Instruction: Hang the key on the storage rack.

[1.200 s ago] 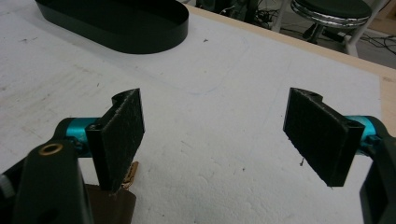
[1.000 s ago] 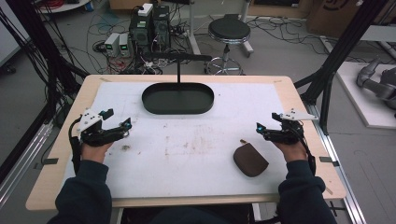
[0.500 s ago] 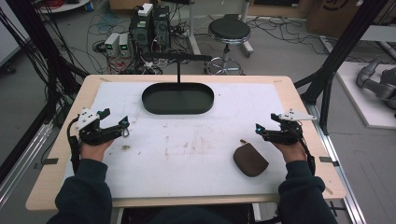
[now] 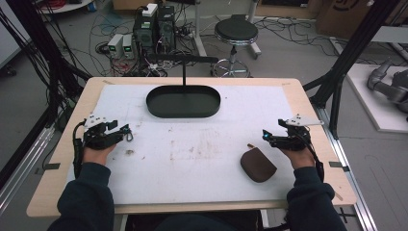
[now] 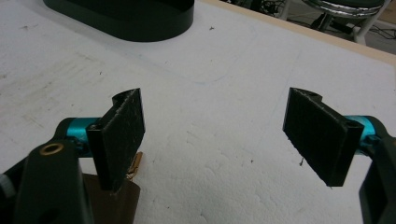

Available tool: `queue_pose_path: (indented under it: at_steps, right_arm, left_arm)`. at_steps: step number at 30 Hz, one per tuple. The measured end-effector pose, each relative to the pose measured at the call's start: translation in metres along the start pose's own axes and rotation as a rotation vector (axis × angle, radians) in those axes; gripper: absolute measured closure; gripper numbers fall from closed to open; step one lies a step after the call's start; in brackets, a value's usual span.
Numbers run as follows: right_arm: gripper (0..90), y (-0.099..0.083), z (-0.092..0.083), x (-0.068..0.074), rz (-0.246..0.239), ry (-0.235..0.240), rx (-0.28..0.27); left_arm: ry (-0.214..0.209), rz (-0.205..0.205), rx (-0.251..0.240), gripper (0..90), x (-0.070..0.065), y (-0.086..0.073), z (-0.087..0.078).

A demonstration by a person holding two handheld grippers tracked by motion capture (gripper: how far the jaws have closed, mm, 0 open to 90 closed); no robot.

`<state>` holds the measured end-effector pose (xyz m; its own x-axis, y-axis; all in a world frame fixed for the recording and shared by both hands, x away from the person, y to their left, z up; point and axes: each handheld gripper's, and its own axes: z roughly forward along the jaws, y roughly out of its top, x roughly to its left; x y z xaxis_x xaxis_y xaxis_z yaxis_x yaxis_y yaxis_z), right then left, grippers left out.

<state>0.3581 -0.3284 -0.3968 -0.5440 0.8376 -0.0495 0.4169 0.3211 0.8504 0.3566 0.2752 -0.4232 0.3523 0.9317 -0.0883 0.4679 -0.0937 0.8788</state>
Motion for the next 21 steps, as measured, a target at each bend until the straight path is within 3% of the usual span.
queue_pose_path:
  at_steps: [6, 12, 16, 21]
  right_arm:
    - [21.1, 0.0, 0.002, 0.001, -0.003, 0.005, 0.006]
    - [21.2, 0.0, 0.001, 0.001, 0.001, 0.002, 0.003]
    - [21.2, 0.0, 0.003, 0.001, 0.0, 0.005, 0.006]
    - [21.3, 0.0, 0.003, 0.001, -0.004, 0.004, 0.009]
  left_arm:
    - [0.019, -0.028, 0.068, 55.3, 0.004, -0.004, 0.012]
    - [0.024, -0.036, 0.084, 55.4, 0.006, -0.005, 0.016]
    - [0.024, -0.065, 0.13, 56.7, 0.012, -0.005, 0.025]
    - [0.006, -0.044, 0.171, 65.9, 0.01, -0.002, 0.031]
